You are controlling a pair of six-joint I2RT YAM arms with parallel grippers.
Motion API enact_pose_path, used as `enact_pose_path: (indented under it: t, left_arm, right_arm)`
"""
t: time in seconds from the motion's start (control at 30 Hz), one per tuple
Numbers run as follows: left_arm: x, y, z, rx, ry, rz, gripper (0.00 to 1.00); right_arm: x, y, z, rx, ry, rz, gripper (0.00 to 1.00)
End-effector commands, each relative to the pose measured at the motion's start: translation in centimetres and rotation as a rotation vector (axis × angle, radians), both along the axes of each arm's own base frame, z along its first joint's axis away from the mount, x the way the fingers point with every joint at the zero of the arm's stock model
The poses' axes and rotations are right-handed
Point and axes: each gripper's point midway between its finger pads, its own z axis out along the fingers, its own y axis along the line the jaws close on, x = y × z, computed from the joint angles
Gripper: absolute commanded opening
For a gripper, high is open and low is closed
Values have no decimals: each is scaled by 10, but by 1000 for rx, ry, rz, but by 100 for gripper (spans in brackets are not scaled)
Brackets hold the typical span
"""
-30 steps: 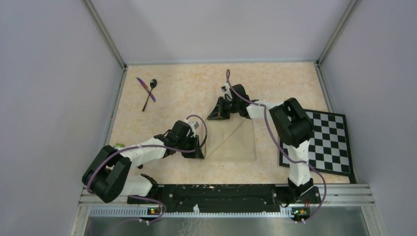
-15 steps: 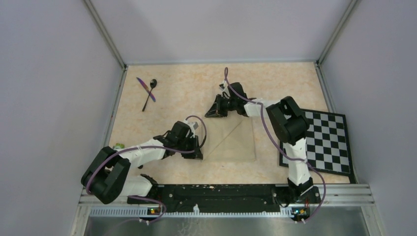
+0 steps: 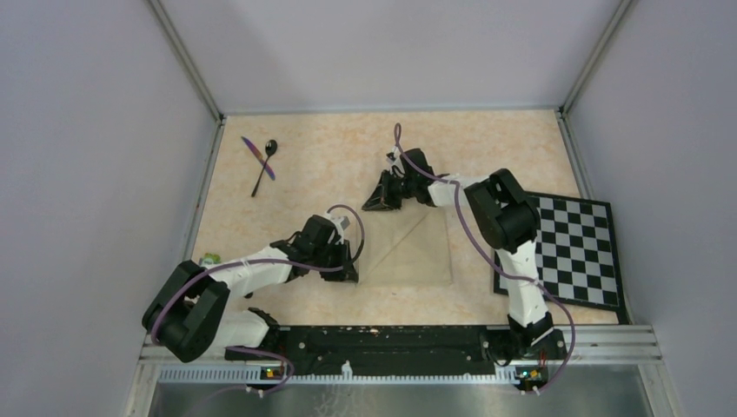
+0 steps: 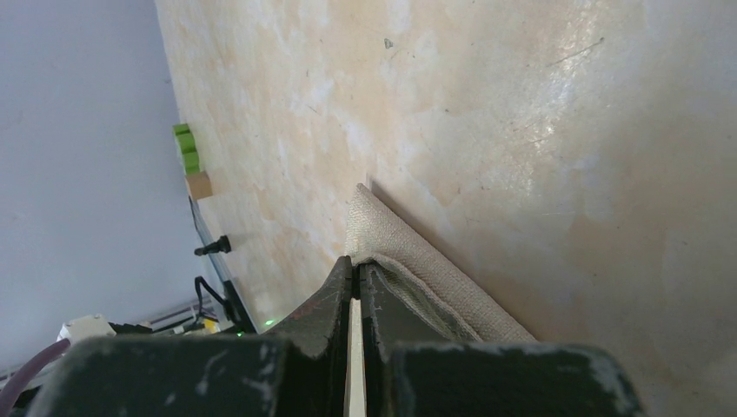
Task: Fold the napkin into a case and place the utensils inside
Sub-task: Fold the top corner of the square-folded napkin at the center of the board, then smooth out the upper triangle-folded napkin at the center of the board.
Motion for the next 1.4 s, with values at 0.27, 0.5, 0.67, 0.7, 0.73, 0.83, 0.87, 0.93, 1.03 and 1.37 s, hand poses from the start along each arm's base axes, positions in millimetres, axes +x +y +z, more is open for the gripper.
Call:
enact_pose_path:
  t: [0.27, 0.5, 0.67, 0.7, 0.73, 0.83, 0.87, 0.93, 1.03, 1.37]
  left_arm:
    - [-17, 16, -14, 65, 48, 17, 24]
    - [-10, 15, 0, 39, 11, 63, 33]
    - [-1, 16, 17, 33, -35, 106, 34]
    - [2, 16, 24, 27, -53, 111, 34]
    - [5, 14, 32, 16, -73, 115, 34]
    - [15, -1, 59, -72, -135, 87, 33]
    - [22, -11, 68, -121, -164, 69, 32]
    - [29, -27, 76, -189, -176, 40, 28]
    - [38, -43, 72, -217, -143, 8, 24]
    - [43, -24, 7, -21, -63, 53, 19]
  right_arm:
    - [14, 16, 23, 36, -77, 35, 5]
    - [7, 8, 70, 0, -151, 88, 32]
    - [-4, -15, 107, -45, -239, 114, 40]
    - [-7, -23, 111, -56, -254, 108, 42]
    - [-17, -32, 105, -68, -246, 101, 43]
    - [-46, -42, 100, -11, -235, 111, 43]
    - [-61, -40, 94, 28, -208, 132, 43]
    - [-84, -36, 85, 98, -173, 164, 44]
    - [-99, -39, 68, 136, -145, 159, 46]
    - [-96, -51, 24, 103, -105, 162, 47]
